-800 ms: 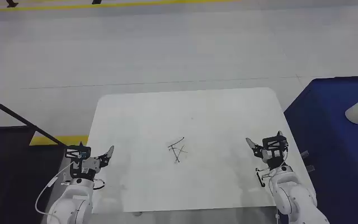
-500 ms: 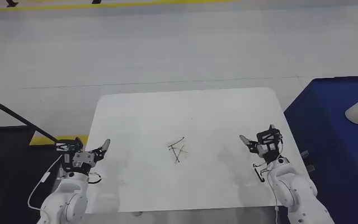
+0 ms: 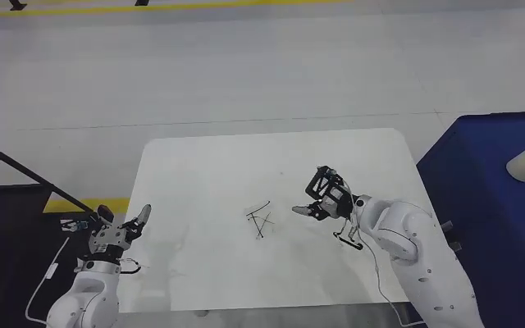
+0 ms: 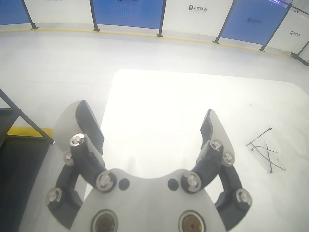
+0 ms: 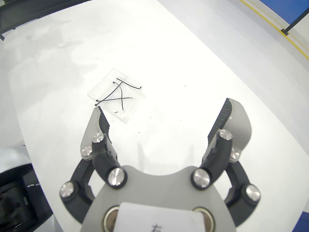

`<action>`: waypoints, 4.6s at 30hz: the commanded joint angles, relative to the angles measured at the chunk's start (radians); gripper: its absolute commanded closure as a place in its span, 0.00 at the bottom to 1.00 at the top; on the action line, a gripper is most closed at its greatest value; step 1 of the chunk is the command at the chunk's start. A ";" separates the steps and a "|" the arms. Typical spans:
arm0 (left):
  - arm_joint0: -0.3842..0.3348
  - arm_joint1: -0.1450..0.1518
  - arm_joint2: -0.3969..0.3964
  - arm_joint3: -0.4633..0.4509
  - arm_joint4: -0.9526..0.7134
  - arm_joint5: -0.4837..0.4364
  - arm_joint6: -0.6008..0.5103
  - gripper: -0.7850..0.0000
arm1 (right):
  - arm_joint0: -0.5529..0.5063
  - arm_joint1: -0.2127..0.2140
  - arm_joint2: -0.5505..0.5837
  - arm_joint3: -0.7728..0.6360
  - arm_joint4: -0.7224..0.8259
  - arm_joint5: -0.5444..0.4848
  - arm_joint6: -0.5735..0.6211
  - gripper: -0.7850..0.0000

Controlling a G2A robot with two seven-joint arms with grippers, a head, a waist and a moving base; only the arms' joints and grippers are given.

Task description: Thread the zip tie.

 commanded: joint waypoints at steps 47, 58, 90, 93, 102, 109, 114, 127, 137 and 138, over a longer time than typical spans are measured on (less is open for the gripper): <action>0.000 0.000 0.000 0.000 0.000 0.000 0.000 0.00 | 0.894 -0.269 -0.874 0.745 0.935 1.115 0.609 0.65; 0.000 0.000 0.000 0.000 0.000 0.000 0.000 0.00 | 0.927 -0.316 -0.955 0.862 0.881 1.065 0.605 0.83; 0.000 0.000 0.000 0.000 0.000 0.000 0.000 0.00 | 0.903 -0.476 -1.031 1.139 0.849 0.990 0.573 0.82; 0.000 0.000 0.000 0.000 0.000 0.000 0.000 0.00 | 0.906 -0.493 -1.030 1.173 0.852 0.989 0.570 0.87; 0.000 0.000 0.000 0.000 0.000 0.000 0.000 0.00 | 0.909 -0.538 -1.028 1.258 0.858 0.978 0.565 1.00; 0.000 0.000 0.000 0.000 0.000 0.000 0.000 0.00 | 0.943 -0.539 -0.986 1.243 0.885 0.949 0.600 1.00; 0.000 0.000 0.000 0.000 0.000 0.000 0.000 0.00 | 0.952 -0.509 -0.945 1.169 0.889 0.964 0.666 1.00; 0.000 0.000 0.000 0.000 0.000 0.000 0.000 0.00 | 0.745 -0.196 -0.623 0.688 1.239 0.750 0.856 1.00; 0.000 0.000 0.000 0.000 0.000 0.000 0.000 0.00 | 0.675 -0.114 -0.595 0.570 1.376 0.696 0.856 1.00; 0.000 0.000 0.000 0.000 0.000 0.000 0.000 0.00 | 0.675 -0.114 -0.595 0.570 1.376 0.696 0.856 1.00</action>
